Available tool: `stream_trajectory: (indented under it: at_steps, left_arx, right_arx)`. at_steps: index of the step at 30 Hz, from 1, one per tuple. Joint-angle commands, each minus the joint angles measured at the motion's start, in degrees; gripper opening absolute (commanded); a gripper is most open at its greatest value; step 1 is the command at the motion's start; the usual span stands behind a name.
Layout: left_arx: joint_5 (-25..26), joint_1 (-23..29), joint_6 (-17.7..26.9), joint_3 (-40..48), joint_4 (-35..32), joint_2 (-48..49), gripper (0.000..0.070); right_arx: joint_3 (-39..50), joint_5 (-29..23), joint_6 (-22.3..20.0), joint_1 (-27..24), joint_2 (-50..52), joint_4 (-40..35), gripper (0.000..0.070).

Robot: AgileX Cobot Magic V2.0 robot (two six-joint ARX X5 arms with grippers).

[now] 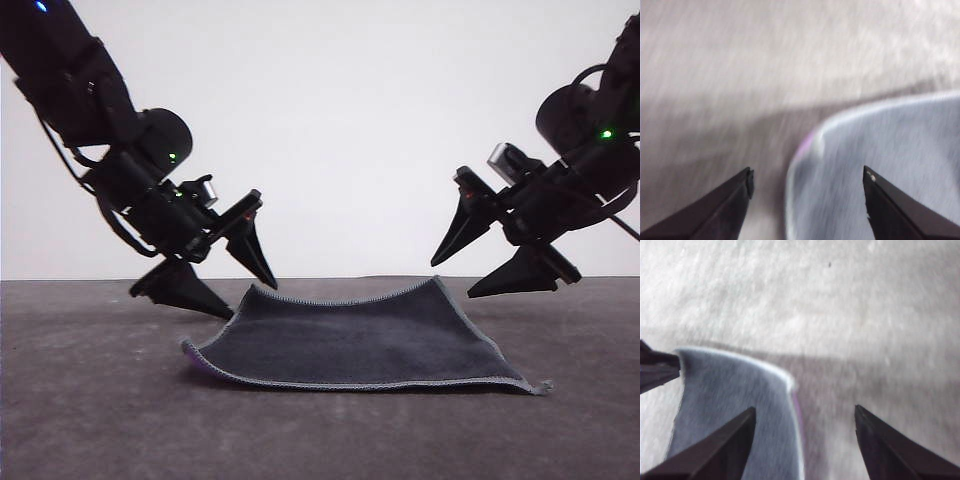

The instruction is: Fold clothes

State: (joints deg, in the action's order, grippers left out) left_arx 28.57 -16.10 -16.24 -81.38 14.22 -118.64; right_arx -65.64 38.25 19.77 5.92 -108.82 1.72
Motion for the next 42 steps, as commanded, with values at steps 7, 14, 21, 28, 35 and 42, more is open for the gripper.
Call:
stream_trajectory:
  at_steps: [7, 14, 21, 28, 35, 42]
  left_arx:
    - [2.0, -1.7, -1.2, -4.8, 1.4, -5.8, 0.0435]
    - [2.0, -2.3, -1.1, -4.8, 1.7, -5.8, 0.0433]
    - [2.0, -2.1, -1.1, -4.8, 1.6, -5.8, 0.0170]
    - [1.9, -1.8, -1.1, -4.8, 1.0, -5.8, 0.0008]
    - [2.0, -0.8, -0.5, -6.2, 1.2, -5.8, 0.0008]
    - [2.2, 0.1, 1.0, -10.7, 5.9, -5.8, 0.0008]
  right_arx:
    - [-3.4, 1.4, 0.8, 1.7, -4.7, -0.5, 0.0397]
    - [-3.4, 1.1, 0.8, 3.9, -5.8, -1.9, 0.0386]
    - [-3.4, -1.2, 0.8, 4.8, -5.8, -1.7, 0.0173]
    - [-3.4, -3.9, 0.8, 4.8, -5.8, -1.7, 0.0026]
    - [-3.5, -3.8, 0.7, 4.7, -5.7, -1.8, 0.0004]
    - [-3.5, -3.7, 0.2, 4.7, -4.2, -2.1, 0.0004]
